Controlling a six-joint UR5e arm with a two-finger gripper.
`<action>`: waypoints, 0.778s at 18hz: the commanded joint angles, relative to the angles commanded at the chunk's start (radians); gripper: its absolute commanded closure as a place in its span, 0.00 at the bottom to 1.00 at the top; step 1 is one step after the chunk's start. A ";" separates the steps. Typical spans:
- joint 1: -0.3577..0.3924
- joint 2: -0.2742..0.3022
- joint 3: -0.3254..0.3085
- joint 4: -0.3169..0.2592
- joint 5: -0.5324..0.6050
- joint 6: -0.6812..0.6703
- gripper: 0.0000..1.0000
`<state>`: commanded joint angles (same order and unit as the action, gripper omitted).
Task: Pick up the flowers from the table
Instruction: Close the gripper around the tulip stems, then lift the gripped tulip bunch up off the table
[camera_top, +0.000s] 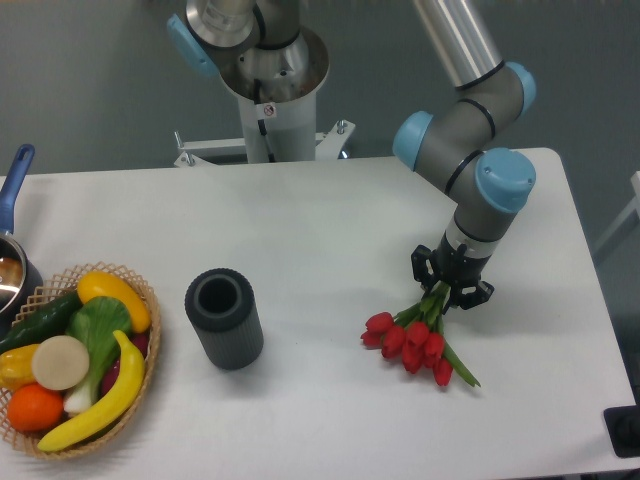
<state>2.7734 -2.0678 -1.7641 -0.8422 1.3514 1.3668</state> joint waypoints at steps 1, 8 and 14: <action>0.002 0.002 0.002 0.000 0.000 0.002 0.61; 0.000 0.040 0.015 0.000 -0.006 0.000 0.61; -0.009 0.127 0.017 0.000 -0.090 -0.057 0.61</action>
<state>2.7642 -1.9407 -1.7472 -0.8422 1.2612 1.3101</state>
